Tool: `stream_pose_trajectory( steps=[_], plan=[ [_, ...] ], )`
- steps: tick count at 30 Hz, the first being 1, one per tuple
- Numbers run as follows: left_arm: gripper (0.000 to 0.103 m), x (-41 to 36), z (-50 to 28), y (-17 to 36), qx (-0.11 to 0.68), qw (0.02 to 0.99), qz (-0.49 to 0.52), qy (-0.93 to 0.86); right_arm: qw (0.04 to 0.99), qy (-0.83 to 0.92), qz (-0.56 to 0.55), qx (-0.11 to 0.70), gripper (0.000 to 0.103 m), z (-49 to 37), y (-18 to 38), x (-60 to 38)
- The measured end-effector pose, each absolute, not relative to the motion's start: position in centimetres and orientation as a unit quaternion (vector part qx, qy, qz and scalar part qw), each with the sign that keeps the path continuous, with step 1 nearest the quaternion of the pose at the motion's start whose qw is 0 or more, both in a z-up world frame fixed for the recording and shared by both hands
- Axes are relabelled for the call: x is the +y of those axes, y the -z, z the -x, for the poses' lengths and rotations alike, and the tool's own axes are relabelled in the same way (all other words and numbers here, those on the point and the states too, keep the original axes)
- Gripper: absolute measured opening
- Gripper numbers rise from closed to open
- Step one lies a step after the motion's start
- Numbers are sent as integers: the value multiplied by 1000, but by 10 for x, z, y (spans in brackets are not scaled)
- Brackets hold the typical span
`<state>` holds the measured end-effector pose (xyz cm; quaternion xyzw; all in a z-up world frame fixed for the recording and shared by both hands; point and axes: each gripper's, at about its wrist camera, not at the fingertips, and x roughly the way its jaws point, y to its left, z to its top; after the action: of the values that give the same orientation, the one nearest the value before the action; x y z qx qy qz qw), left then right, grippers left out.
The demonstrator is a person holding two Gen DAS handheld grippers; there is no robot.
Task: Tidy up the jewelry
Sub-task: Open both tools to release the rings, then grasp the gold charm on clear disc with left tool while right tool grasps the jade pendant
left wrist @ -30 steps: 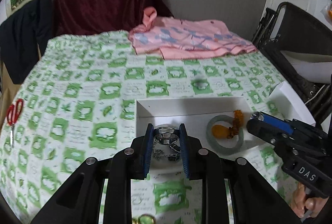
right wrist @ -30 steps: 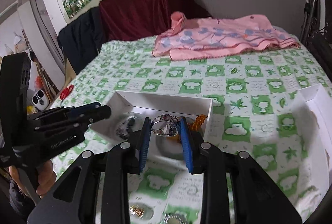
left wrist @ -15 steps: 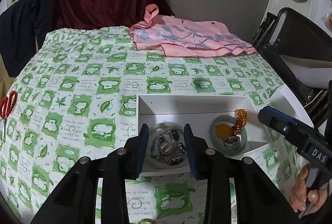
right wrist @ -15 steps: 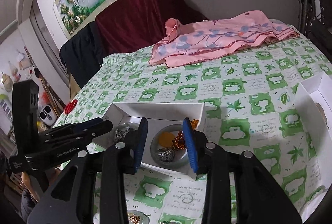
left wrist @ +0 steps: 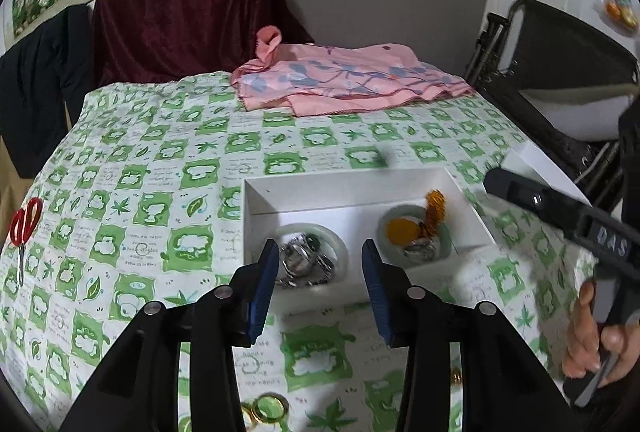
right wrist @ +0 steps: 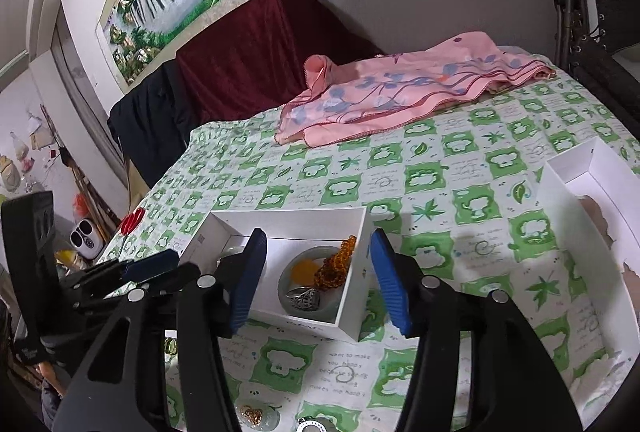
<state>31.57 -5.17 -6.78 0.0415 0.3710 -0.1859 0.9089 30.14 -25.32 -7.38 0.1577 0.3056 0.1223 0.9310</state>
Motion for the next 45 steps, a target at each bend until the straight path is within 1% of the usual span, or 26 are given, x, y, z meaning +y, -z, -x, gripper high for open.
stream_pose_trajectory(
  steps=[5,11,21,31,34,36,37,38,39,41,45],
  plan=[
    [43,-54,-297,70,362,910,-58,193,930,-121,-171,302,53,-290,75,-261],
    [43,-58,-281,82,378,902,-62,202,929,-118,-178,302,57,-272,79,-263],
    [43,-92,-240,103,380,879,-137,253,926,-107,-192,307,60,-238,93,-276],
    [43,-117,-225,123,393,842,-194,315,916,-110,-220,316,60,-220,102,-291],
    [40,-115,-227,124,398,839,-188,321,916,-112,-218,317,60,-220,102,-289],
    [24,-113,-228,124,401,837,-180,326,916,-112,-217,319,60,-220,103,-288],
    [21,-113,-227,123,401,838,-181,322,916,-112,-217,319,60,-219,103,-288],
    [14,-113,-227,123,399,840,-183,318,916,-112,-217,319,60,-220,103,-288],
    [12,-111,-227,123,397,844,-185,308,916,-112,-217,320,60,-219,103,-288],
    [10,-103,-231,123,402,851,-178,287,915,-116,-215,322,60,-219,104,-286],
    [10,-81,-249,121,423,856,-133,267,914,-121,-204,328,60,-220,105,-280]
  ],
)
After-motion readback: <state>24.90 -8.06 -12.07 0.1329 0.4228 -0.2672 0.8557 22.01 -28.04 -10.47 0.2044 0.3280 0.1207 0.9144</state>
